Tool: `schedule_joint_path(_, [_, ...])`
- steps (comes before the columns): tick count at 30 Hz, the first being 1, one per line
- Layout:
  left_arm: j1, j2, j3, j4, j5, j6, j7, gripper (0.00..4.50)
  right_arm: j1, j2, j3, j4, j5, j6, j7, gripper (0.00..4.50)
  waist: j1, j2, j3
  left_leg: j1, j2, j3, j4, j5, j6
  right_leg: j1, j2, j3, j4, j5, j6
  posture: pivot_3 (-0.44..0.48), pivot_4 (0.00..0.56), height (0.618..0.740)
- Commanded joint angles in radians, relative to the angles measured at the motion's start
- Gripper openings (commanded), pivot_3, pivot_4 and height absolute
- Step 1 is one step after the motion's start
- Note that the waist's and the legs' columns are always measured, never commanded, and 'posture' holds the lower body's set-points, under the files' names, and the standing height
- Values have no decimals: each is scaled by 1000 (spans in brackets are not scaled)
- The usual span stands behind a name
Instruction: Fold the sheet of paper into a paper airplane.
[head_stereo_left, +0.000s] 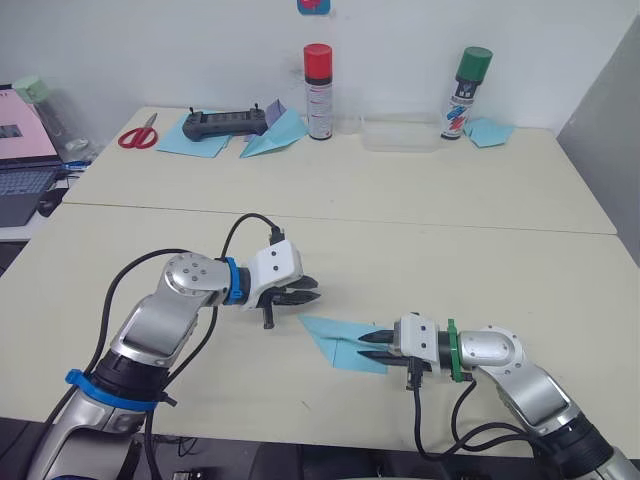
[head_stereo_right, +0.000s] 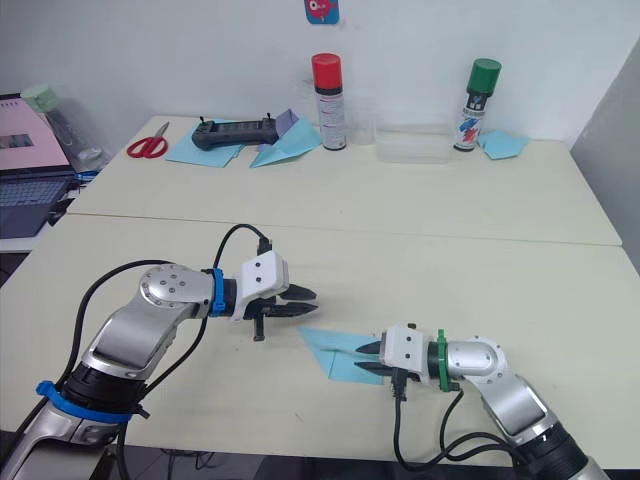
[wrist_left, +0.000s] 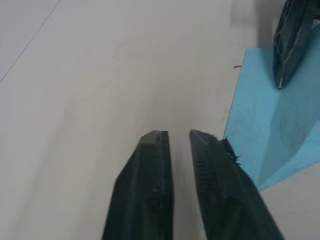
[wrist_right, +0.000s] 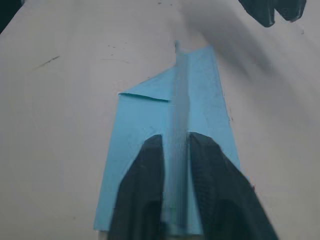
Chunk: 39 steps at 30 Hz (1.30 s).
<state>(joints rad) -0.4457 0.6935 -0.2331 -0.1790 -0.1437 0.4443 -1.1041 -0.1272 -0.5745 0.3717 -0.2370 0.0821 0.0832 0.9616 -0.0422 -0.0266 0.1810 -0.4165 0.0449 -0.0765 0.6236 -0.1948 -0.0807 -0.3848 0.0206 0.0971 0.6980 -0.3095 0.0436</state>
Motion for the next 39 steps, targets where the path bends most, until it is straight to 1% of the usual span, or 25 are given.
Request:
schedule_joint_path(1, [-6, -19, -7, -24, -21, -19, -4, 0, 14, -17, -34, -61, 29, -5, 8, 2444, 0, 0, 0, 0, 0, 0, 0, 0, 0, 0, 0, 0, 0, 0, 0, 0, 150, 740])
schedule_joint_path(2, [1, -25, -15, -25, -21, -22, -6, 0, 18, -24, -40, -68, 34, -5, 8, 2794, 0, 0, 0, 0, 0, 0, 0, 0, 0, 0, 0, 0, 0, 0, 0, 0, 150, 740])
schedule_joint_path(3, [5, -28, -20, -26, -20, -25, -7, 0, 20, -28, -44, -73, 37, -4, 8, 3027, 0, 0, 0, 0, 0, 0, 0, 0, 0, 0, 0, 0, 0, 0, 0, 0, 150, 740])
schedule_joint_path(4, [11, -34, -27, -20, -20, -31, -8, 0, 24, -37, -55, -85, 45, -5, 9, 3433, 0, 0, 0, 0, 0, 0, 0, 0, 0, 0, 0, 0, 0, 0, 0, 0, 150, 740])
schedule_joint_path(7, [37, -35, -68, 5, -10, -47, -30, 0, 50, -64, -112, -145, 75, 2, -2, 4429, 1, 0, 0, 0, 0, 0, 0, 0, 0, 0, 0, 0, 0, 0, 0, 0, 150, 740])
schedule_joint_path(10, [84, -33, -107, 31, 11, -81, -38, 0, 58, -63, -165, -191, 102, -7, -25, 4469, -2, 0, 0, 0, 0, 0, 0, 0, 0, 0, 0, 0, 0, 0, 0, 0, 150, 740])
schedule_joint_path(13, [91, -62, -124, 134, 62, -139, 15, 0, 74, -68, -178, -221, 94, -48, -20, 4469, 2, 0, 0, 0, 0, 0, 0, 0, 0, 1, 0, 0, 0, 0, 0, 0, 150, 740])
schedule_joint_path(16, [95, -81, -141, 191, 76, -173, 11, 0, 95, -91, -153, -194, 33, -144, -4, 4469, 10, 1, 0, 4, -1, -1, 2, 0, 0, 6, -1, 0, -1, 0, 0, 0, 150, 740])
schedule_joint_path(18, [95, -82, -148, 202, 76, -181, -1, 0, 100, -97, -144, -184, 24, -161, -2, 4469, 10, 0, -1, 8, -2, 0, 2, 0, 0, 11, -2, 0, -2, 0, -1, 0, 150, 740])
schedule_joint_path(19, [93, -81, -148, 206, 74, -183, -7, 0, 98, -98, -142, -181, 23, -165, 0, 4469, 9, 0, -1, 10, -2, 0, 2, 0, 0, 12, -2, 1, -2, -3, -5, 0, 150, 740])
schedule_joint_path(22, [82, -81, -149, 227, 76, -199, -17, 0, 96, -94, -119, -171, -2, -186, 2, 4469, 9, 0, -1, 15, -2, 2, 1, 0, 0, 16, -3, 3, -2, -3, -5, 0, 150, 740])
schedule_joint_path(29, [41, -78, -163, 281, 82, -230, -64, 0, 18, -18, -27, -33, -85, -268, -19, 4469, 7, 0, -1, 16, -2, 3, 1, 0, 0, 16, -3, 3, -2, -3, -5, 0, 150, 740])
schedule_joint_path(32, [32, -81, -162, 297, 85, -239, -67, 0, 4, 8, -19, 6, -72, -278, -16, 3924, 8, 0, -1, 16, -2, 3, 1, 0, 0, 16, -3, 3, -2, -3, -5, 0, 150, 740])
schedule_joint_path(35, [23, -79, -165, 313, 91, -252, -72, 0, -10, 7, -21, 43, -99, -354, -24, 2903, 8, 0, -1, 16, -2, 3, 1, 0, 0, 16, -3, 3, -2, -3, -5, 0, 150, 740])
schedule_joint_path(38, [19, -81, -167, 327, 99, -262, -70, 0, -28, -1, -18, 88, -137, -472, -35, 1814, 7, 0, -1, 16, -2, 3, 1, 0, 0, 16, -3, 3, -2, -3, -5, 0, 150, 740])
schedule_joint_path(39, [18, -83, -168, 331, 104, -265, -67, 0, -34, -4, -12, 103, -149, -511, -36, 1387, 7, 0, -1, 16, -2, 3, 1, 0, 0, 16, -3, 3, -2, -3, -5, 0, 150, 740])
